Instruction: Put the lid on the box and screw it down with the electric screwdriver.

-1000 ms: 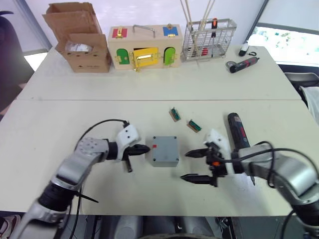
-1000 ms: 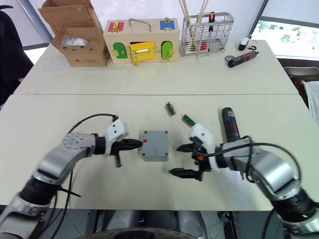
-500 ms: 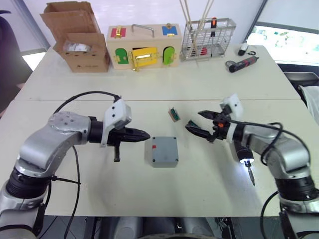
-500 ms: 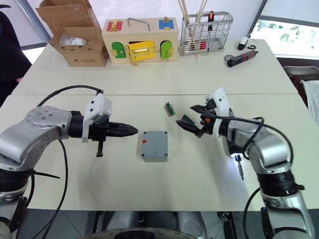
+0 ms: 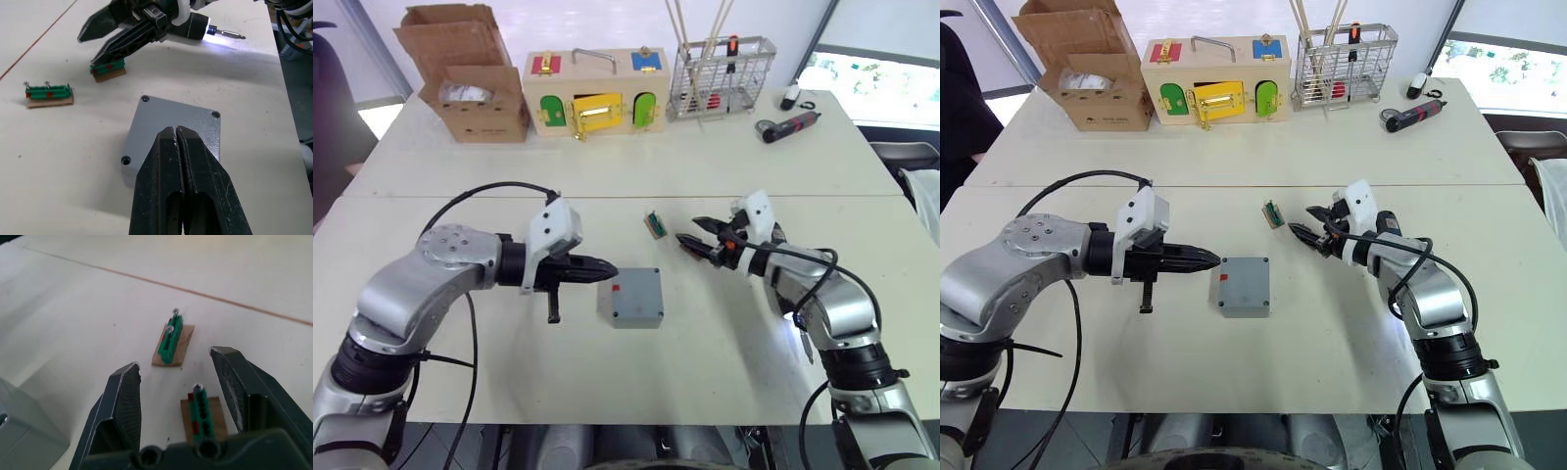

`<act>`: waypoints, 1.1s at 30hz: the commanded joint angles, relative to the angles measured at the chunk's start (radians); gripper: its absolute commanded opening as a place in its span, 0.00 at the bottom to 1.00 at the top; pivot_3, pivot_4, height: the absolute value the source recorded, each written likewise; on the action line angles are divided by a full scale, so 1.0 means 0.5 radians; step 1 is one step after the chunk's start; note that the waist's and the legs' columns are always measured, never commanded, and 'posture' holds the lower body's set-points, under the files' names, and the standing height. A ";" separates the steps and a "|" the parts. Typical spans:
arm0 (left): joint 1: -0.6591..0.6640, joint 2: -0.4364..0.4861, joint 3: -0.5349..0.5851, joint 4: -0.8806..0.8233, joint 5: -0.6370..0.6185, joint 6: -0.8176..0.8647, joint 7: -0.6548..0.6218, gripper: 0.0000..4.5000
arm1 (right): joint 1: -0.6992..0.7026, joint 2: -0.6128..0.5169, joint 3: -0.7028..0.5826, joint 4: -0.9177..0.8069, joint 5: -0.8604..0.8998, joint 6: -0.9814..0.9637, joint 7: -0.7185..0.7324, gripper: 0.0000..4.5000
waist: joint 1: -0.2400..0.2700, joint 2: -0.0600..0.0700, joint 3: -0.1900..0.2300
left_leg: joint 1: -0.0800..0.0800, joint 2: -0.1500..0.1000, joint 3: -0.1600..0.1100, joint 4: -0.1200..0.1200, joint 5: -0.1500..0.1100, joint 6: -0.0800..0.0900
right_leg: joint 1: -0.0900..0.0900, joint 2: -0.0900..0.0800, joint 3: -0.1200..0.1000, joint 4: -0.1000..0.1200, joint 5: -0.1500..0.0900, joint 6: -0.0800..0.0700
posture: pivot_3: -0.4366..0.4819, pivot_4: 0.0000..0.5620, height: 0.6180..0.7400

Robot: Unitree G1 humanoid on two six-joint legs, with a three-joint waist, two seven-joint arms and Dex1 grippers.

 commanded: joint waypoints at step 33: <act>0.100 0.009 -0.051 0.014 0.075 -0.159 0.031 0.00 | -0.116 0.096 -0.119 -0.004 -0.073 0.003 -0.060 0.01 | -0.003 0.000 0.000 | 0.000 0.000 0.000 0.000 0.000 -0.001 | 0.000 0.000 0.000 0.000 0.000 0.000 | 0.48 0.27 1.00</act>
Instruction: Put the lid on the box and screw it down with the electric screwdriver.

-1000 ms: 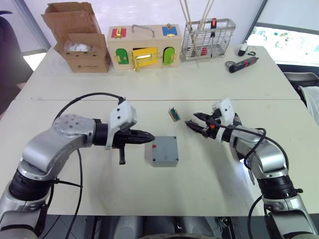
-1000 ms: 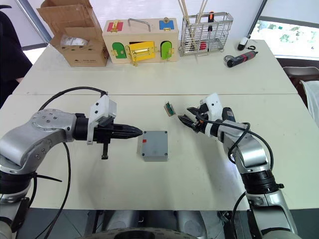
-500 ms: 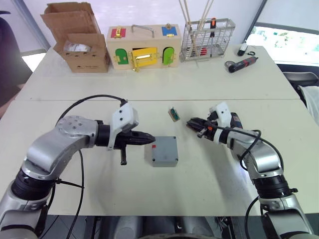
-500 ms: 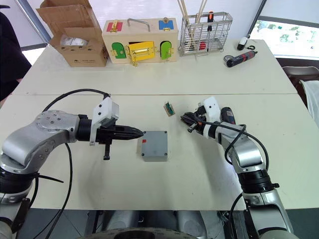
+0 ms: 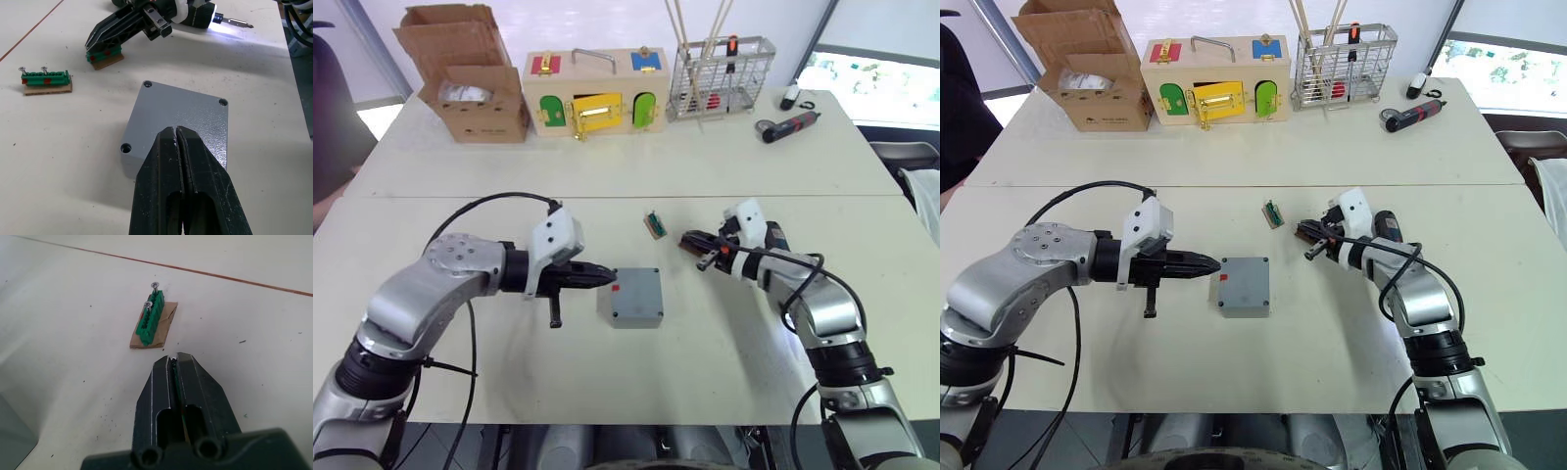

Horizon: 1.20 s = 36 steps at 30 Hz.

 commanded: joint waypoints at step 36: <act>-0.040 0.112 0.014 0.045 0.025 -0.034 -0.142 0.00 | 0.160 -0.257 -0.002 -1.000 0.635 0.645 0.218 0.01 | 0.003 0.000 0.000 | 0.000 0.000 -0.001 0.000 -0.002 0.004 | 0.001 0.000 0.000 0.000 0.000 0.000 | 0.48 0.27 1.00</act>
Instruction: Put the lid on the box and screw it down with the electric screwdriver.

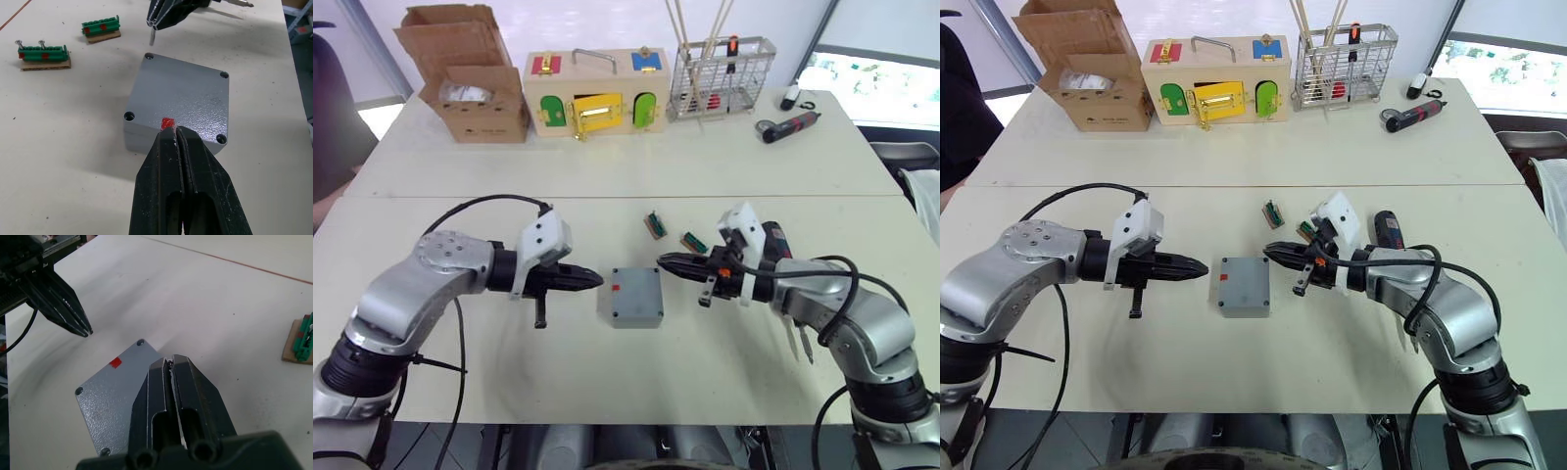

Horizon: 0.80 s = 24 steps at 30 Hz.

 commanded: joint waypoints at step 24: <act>-0.065 -0.039 0.004 -0.061 -0.005 0.031 0.040 0.00 | 0.004 0.034 0.094 0.069 -0.093 -0.137 -0.017 0.01 | -0.001 0.000 0.000 | 0.000 0.000 0.000 0.000 0.000 0.000 | 0.000 0.000 0.000 0.000 0.000 0.000 | 0.48 0.27 1.00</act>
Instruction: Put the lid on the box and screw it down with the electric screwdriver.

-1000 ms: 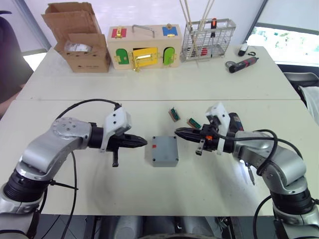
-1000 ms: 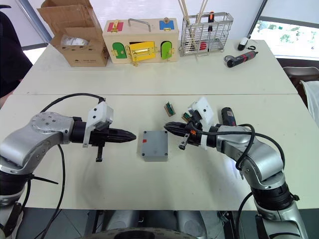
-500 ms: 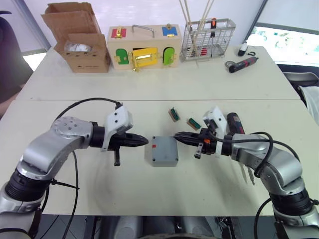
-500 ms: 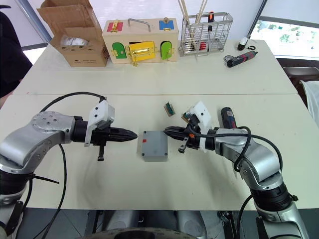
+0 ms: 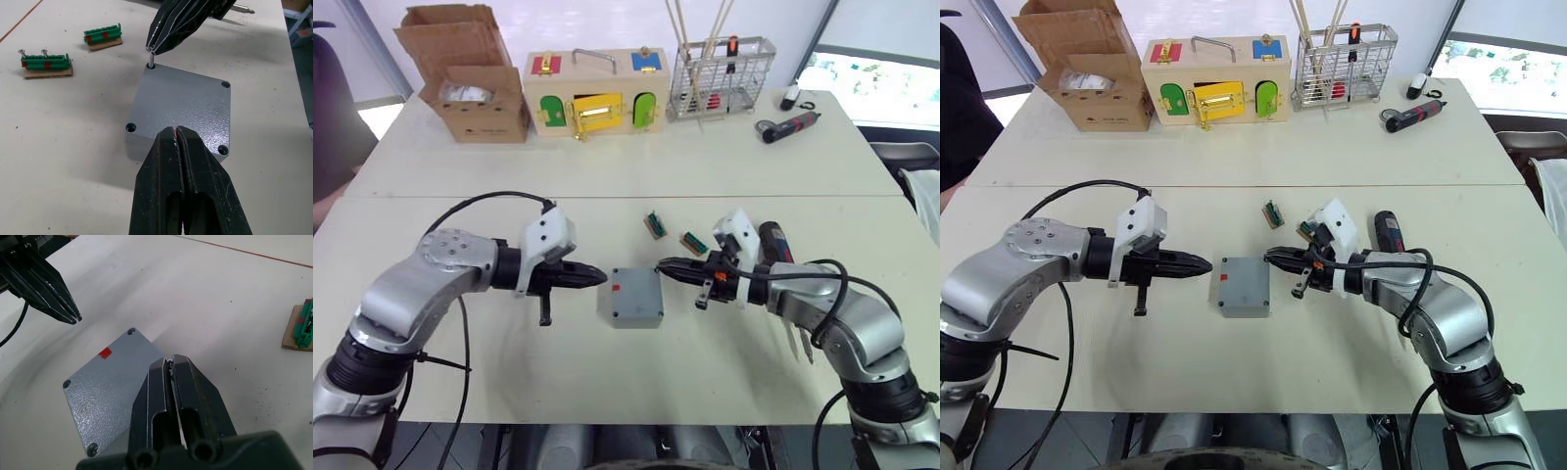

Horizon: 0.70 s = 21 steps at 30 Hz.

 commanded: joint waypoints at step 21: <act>-0.009 -0.017 0.009 -0.035 -0.004 -0.030 0.034 0.00 | -0.020 0.005 0.019 0.010 -0.034 -0.071 0.023 0.32 | 0.001 0.000 0.000 | 0.000 0.000 0.000 0.000 0.000 0.000 | 0.000 0.000 0.000 0.000 0.000 0.000 | 0.48 0.27 1.00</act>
